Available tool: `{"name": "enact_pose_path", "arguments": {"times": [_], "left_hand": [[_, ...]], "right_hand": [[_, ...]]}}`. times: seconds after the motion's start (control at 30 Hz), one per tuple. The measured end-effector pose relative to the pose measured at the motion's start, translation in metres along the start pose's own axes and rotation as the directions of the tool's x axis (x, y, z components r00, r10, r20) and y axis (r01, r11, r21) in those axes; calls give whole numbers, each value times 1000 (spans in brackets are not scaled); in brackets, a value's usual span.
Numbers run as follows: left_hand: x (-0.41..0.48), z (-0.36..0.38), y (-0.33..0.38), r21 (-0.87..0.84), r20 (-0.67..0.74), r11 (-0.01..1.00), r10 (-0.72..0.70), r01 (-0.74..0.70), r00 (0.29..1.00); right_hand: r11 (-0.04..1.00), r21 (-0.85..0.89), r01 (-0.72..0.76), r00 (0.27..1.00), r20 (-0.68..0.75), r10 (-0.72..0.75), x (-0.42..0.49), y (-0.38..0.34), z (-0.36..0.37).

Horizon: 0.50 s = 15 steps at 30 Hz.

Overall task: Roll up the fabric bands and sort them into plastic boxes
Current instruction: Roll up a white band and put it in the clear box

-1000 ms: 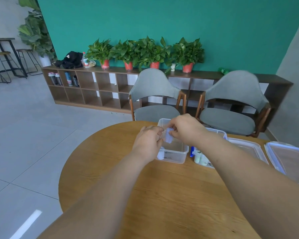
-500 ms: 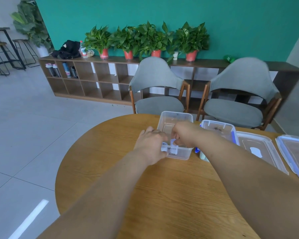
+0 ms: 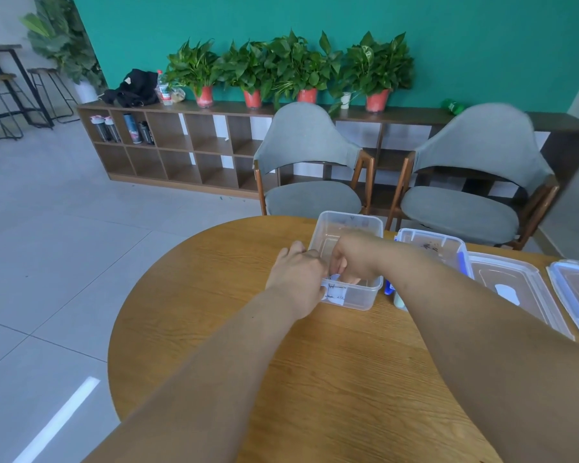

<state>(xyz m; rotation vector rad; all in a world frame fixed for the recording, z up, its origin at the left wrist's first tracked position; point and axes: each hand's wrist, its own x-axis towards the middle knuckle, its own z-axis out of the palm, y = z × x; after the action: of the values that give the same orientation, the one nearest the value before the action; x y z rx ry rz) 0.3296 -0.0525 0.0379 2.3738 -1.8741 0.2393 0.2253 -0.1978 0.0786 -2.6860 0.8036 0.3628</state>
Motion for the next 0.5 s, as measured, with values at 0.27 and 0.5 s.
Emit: {"name": "enact_pose_path", "arguments": {"times": [0.27,0.5], "left_hand": [[3,2,0,19,0,1000,-9,9,1000],[5,3,1,29,15,999,-21,21,1000]], "right_hand": [[998,55,-12,999,37,10,4,3,-2],[986,151,-65,998,22,62,6,2,5]]}}
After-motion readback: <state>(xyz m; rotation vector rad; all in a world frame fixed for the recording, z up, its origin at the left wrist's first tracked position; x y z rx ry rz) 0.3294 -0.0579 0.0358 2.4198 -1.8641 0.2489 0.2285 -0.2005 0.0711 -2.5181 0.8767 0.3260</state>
